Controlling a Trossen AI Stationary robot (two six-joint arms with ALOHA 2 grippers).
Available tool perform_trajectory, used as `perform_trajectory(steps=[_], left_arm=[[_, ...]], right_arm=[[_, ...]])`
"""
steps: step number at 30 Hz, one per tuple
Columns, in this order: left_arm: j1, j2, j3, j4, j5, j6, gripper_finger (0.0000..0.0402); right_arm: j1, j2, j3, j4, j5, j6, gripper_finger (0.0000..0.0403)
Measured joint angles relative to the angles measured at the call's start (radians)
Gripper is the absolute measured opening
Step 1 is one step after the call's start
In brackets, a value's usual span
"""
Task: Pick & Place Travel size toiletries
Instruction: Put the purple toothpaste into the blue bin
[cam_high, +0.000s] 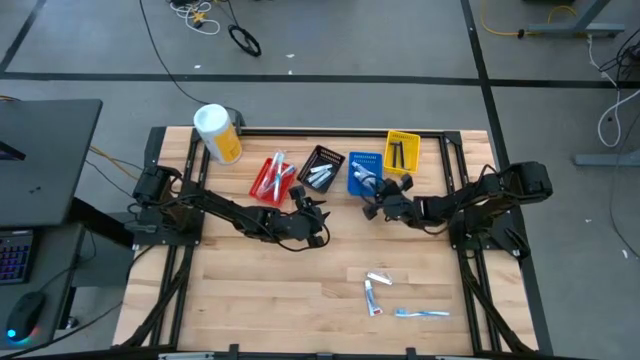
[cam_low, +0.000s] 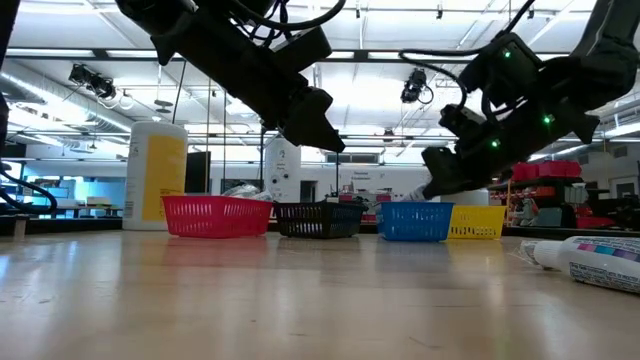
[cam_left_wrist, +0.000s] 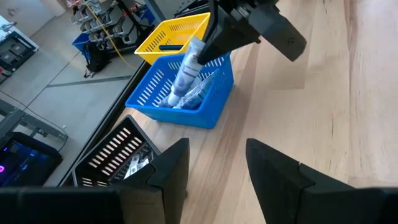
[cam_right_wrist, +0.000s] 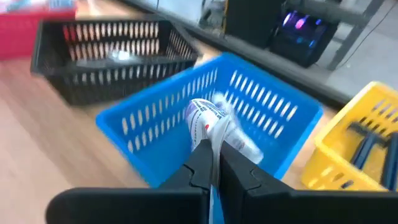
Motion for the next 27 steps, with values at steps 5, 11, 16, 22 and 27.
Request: perform_trajectory(steps=[5, 11, 16, 22, 27], left_arm=[[0.0, 0.0, 0.0, 0.0, 0.0, -0.001, 0.0167], [0.0, 0.0, -0.001, 0.0, 0.0, -0.02, 0.0167], [0.0, 0.0, -0.001, 0.0, 0.006, -0.021, 0.0167], [0.0, 0.0, -0.001, 0.0, 0.007, -0.026, 0.0167], [0.0, 0.0, -0.001, 0.001, 0.007, -0.026, 0.0167]], right_arm=[[-0.012, 0.0, 0.0, 0.01, -0.036, -0.002, 0.0017], [-0.047, 0.0, 0.0, 0.019, -0.131, -0.027, 0.0031], [-0.087, 0.0, 0.0, 0.019, -0.21, -0.027, 0.0058], [-0.089, 0.0, 0.0, 0.034, -0.213, -0.06, 0.008], [-0.044, -0.037, 0.0, 0.103, -0.186, -0.163, 0.0083]])
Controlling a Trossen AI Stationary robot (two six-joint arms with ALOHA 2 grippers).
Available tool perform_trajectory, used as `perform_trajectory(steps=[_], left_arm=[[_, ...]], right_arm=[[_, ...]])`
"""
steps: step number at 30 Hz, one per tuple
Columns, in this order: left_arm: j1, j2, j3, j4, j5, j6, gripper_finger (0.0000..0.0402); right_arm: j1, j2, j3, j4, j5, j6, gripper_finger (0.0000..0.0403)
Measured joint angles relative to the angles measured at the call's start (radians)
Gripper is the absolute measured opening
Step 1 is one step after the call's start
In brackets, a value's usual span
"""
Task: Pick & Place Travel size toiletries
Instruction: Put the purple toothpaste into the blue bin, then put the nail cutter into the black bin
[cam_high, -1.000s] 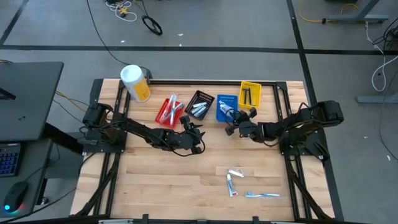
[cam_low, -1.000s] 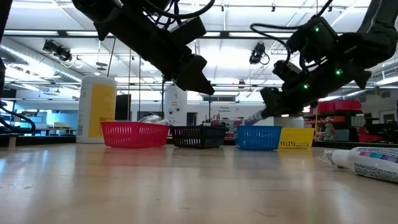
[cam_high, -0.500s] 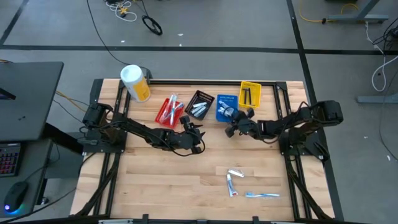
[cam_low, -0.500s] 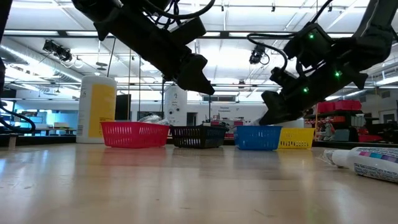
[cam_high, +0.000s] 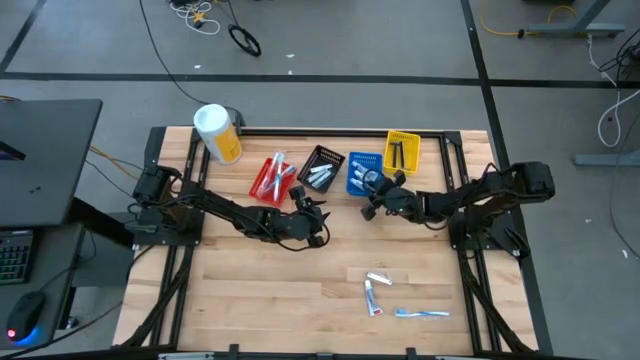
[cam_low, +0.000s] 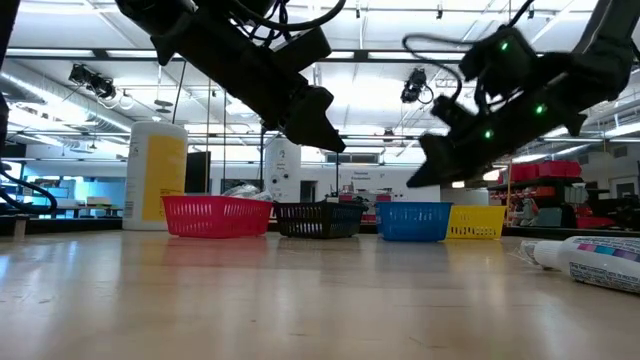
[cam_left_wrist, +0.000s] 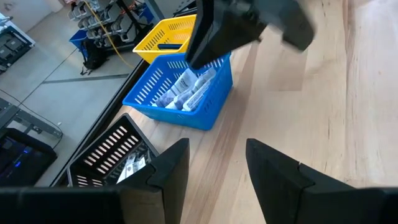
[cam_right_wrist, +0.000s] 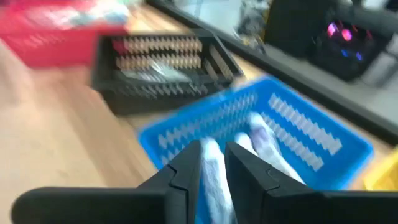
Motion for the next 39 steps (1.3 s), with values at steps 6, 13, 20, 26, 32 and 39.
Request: perform_trajectory(steps=[6, 13, 20, 26, 32, 39], left_arm=[[0.0, 0.0, 0.0, 0.0, 0.0, 0.0, 0.0167], [0.0, 0.0, 0.0, 0.0, 0.003, -0.014, 0.0167], [0.002, 0.0, 0.0, 0.003, 0.059, -0.056, 0.0167], [0.005, 0.0, 0.0, 0.003, 0.118, -0.044, 0.0167], [0.014, 0.0, 0.0, 0.004, 0.162, -0.003, 0.0167], [0.059, 0.0, 0.0, 0.007, 0.163, -0.003, 0.0167]], right_arm=[[0.095, -0.162, 0.001, -0.039, -0.01, -0.076, 0.0083], [0.214, -0.307, 0.001, -0.142, -0.162, -0.191, 0.0083], [0.24, -0.306, 0.001, -0.148, -0.355, -0.264, 0.0083], [0.241, -0.299, 0.0, -0.151, -0.532, -0.323, 0.0083], [0.24, -0.299, 0.001, -0.242, -0.529, -0.306, 0.0083], [0.24, -0.299, 0.0, -0.268, -0.587, -0.195, 0.0083]])
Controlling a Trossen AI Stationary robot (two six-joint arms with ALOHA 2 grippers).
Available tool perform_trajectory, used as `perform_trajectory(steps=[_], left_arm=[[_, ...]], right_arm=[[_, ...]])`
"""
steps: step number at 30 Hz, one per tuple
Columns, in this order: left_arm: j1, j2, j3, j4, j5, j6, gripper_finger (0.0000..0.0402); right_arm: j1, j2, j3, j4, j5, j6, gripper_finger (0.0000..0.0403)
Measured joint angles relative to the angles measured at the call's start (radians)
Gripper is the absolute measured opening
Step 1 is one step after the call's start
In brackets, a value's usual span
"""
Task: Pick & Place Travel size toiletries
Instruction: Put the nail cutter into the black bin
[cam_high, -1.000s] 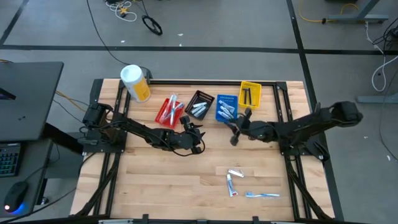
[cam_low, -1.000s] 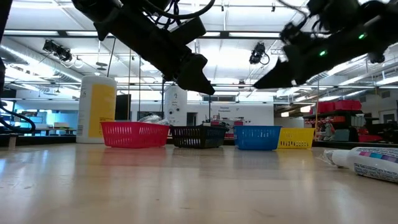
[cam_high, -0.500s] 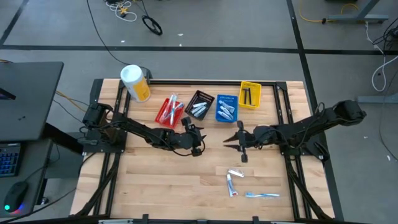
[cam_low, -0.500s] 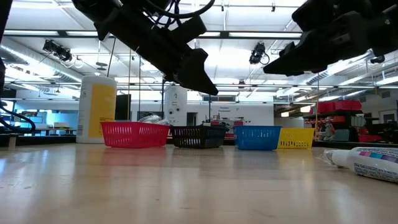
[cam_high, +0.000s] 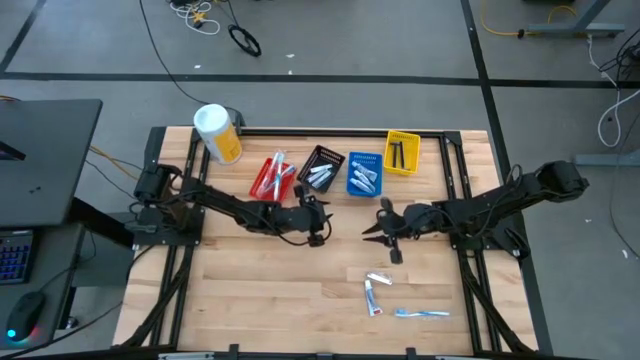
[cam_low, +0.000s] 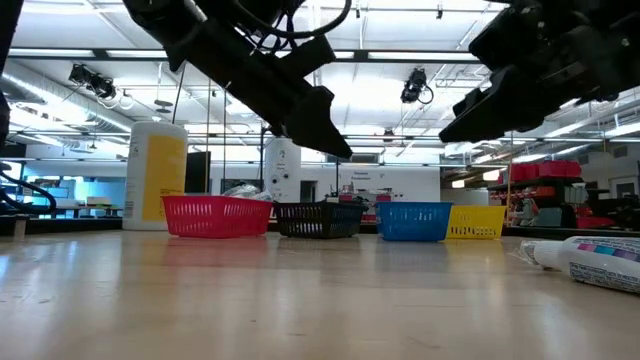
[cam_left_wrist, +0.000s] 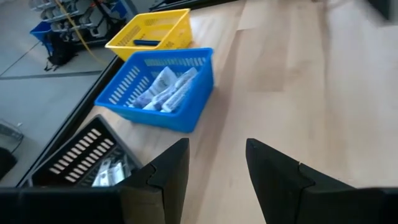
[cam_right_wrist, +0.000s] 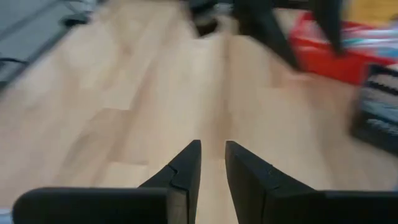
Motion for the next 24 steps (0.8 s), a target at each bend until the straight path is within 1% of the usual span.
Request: perform_trajectory(steps=[3, 7, 12, 16, 22, 24], left_arm=[[0.025, 0.0, 0.0, 0.0, 0.006, -0.005, 0.0167], [0.057, 0.0, 0.0, 0.001, 0.057, -0.041, 0.0167], [0.099, 0.0, 0.0, 0.014, 0.131, -0.027, 0.0167], [0.125, 0.0, 0.0, 0.031, 0.168, -0.027, 0.0167], [0.147, 0.0, 0.0, 0.031, 0.17, -0.027, 0.0167], [0.151, 0.0, 0.0, 0.03, 0.151, -0.02, 0.0167]], right_arm=[[0.005, 0.0, 0.0, -0.022, -0.05, 0.023, 0.0083], [0.01, 0.015, 0.0, -0.052, -0.072, 0.059, 0.0085], [0.01, 0.057, 0.0, -0.053, -0.095, 0.124, 0.0103], [0.029, 0.084, 0.0, -0.05, -0.122, 0.179, 0.0116], [0.089, 0.085, 0.0, -0.046, -0.111, 0.232, 0.0119], [0.112, 0.085, 0.0, -0.046, -0.113, 0.269, 0.012]])
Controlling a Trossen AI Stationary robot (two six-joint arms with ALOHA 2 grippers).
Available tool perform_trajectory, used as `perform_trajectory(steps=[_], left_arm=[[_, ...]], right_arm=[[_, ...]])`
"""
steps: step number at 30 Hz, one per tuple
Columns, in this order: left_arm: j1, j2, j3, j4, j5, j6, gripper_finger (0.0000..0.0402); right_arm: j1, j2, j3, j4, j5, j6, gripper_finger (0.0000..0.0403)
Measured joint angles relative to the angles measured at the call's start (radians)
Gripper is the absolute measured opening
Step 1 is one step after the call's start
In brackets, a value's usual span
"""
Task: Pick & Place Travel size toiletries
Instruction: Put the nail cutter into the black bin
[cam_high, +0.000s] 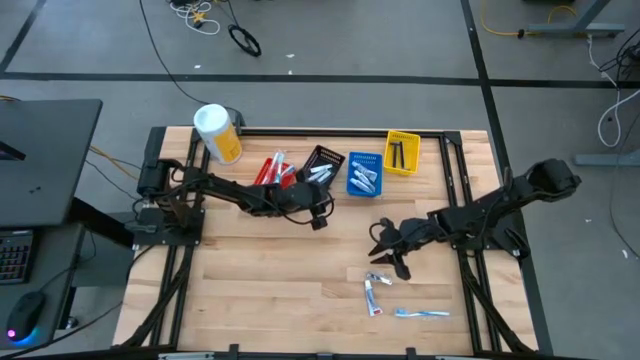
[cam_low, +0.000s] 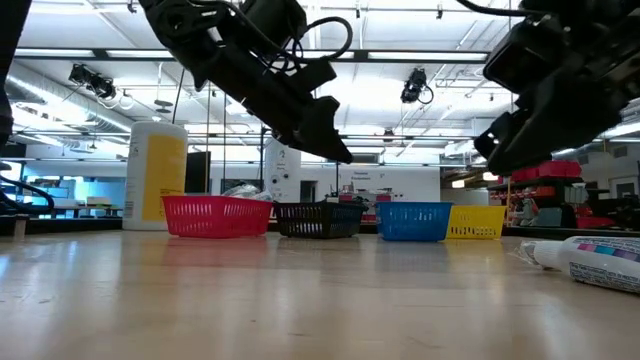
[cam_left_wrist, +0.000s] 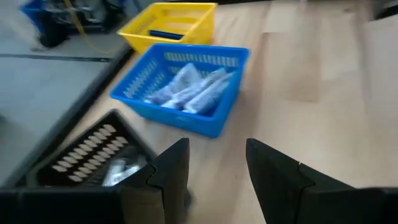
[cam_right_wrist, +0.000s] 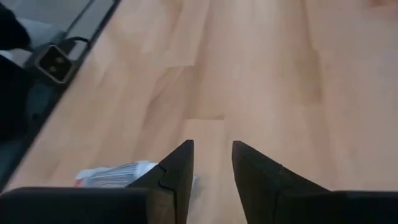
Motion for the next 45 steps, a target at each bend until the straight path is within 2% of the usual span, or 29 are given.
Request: perform_trajectory(steps=[5, 10, 13, 19, 21, 24, 30, 37, 45], left_arm=[[0.0, 0.0, 0.017, -0.001, -0.126, 0.121, 0.0167], [0.012, 0.0, 0.077, -0.007, -0.131, 0.212, 0.0167], [0.038, 0.0, 0.128, -0.006, -0.06, 0.18, 0.0167], [0.088, 0.0, 0.174, -0.006, 0.259, 0.121, 0.0167], [0.089, 0.0, 0.174, -0.014, 0.318, 0.11, 0.0167], [0.085, 0.0, 0.174, -0.021, 0.334, 0.113, 0.0167], [0.085, 0.0, 0.174, -0.031, 0.33, 0.11, 0.0167], [0.088, 0.0, 0.174, -0.039, 0.331, 0.113, 0.0167], [0.109, 0.0, 0.174, -0.059, 0.329, 0.102, 0.0167]], right_arm=[[0.066, 0.0, 0.0, -0.011, -0.015, 0.085, 0.012], [0.14, 0.0, 0.0, -0.02, 0.024, 0.062, 0.012], [0.17, 0.007, 0.0, -0.02, 0.028, 0.063, 0.012], [0.221, 0.058, 0.0, -0.029, 0.093, 0.146, 0.012], [0.236, 0.082, 0.0, -0.029, 0.098, 0.214, 0.012], [0.259, 0.114, 0.0, -0.023, 0.101, 0.27, 0.012], [0.27, 0.174, 0.0, -0.03, 0.246, 0.299, 0.0119], [0.269, 0.244, 0.002, 0.02, 0.205, 0.383, 0.0119], [0.269, 0.306, 0.004, 0.087, 0.215, 0.351, 0.0117]])
